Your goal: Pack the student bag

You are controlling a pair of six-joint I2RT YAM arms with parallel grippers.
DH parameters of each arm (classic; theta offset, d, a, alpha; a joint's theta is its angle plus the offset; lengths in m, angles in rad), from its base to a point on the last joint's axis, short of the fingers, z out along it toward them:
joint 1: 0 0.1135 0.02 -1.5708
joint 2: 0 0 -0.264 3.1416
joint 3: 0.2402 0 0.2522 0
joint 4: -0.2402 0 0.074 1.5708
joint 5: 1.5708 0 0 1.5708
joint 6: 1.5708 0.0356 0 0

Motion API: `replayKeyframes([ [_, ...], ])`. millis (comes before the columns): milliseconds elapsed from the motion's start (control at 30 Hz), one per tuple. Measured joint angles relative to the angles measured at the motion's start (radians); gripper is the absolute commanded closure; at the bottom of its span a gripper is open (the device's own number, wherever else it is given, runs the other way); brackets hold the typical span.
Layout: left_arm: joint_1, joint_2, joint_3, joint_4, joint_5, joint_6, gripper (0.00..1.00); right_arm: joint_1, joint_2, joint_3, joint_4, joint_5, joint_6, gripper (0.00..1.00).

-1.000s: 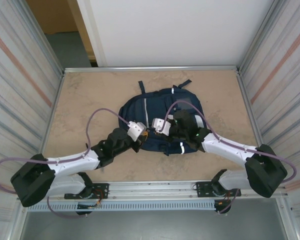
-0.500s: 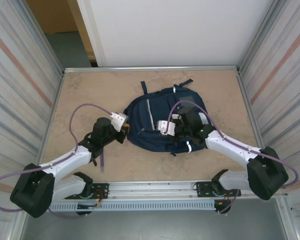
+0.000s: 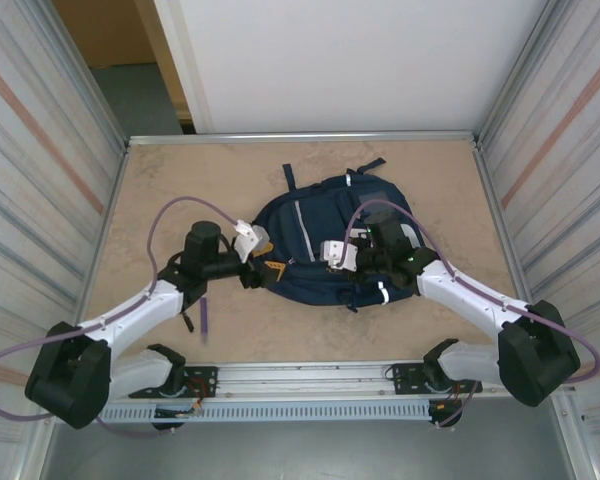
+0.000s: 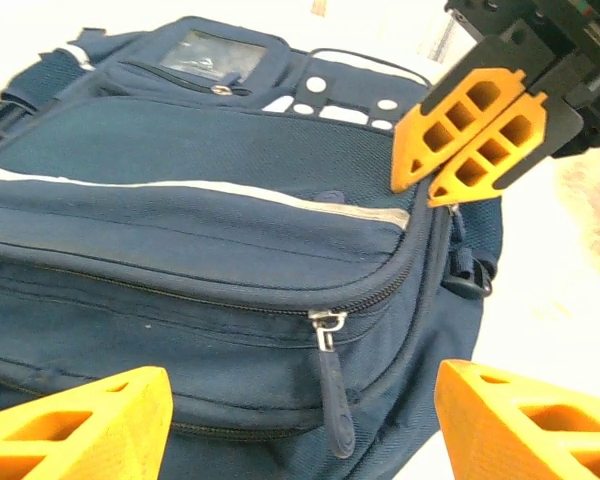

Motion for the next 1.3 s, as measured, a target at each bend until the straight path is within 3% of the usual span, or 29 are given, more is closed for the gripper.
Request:
replayKeyframes([
  [267,-0.093,0.127,0.088,-0.084,-0.066,0.101,0.47,-0.001,0.0,0.001,-0.01,-0.018,-0.002,1.0],
  [367,-0.095,0.149,0.09,-0.092,-0.09,0.122,0.68,-0.001,0.0,0.002,-0.02,-0.025,-0.002,1.0],
  [533,-0.109,0.164,0.103,-0.101,-0.089,0.15,0.84,-0.001,-0.001,0.002,-0.024,-0.029,-0.002,1.0],
  [600,-0.12,0.164,0.103,-0.101,-0.094,0.159,1.0,-0.001,-0.002,0.002,-0.024,-0.029,-0.002,1.0],
  [933,-0.087,0.076,0.054,-0.089,-0.125,0.145,1.0,0.01,-0.015,0.043,-0.093,-0.014,-0.032,1.0],
  [967,-0.067,0.066,0.048,-0.086,-0.129,0.133,1.0,0.013,-0.016,0.051,-0.103,-0.01,-0.039,0.93],
  [1067,-0.034,0.048,0.023,-0.048,-0.146,0.111,1.0,0.013,-0.02,0.065,-0.106,-0.01,-0.029,0.39],
  [1300,-0.11,0.06,0.013,-0.005,-0.178,0.085,1.0,0.082,-0.064,0.032,0.054,-0.014,0.192,0.33],
])
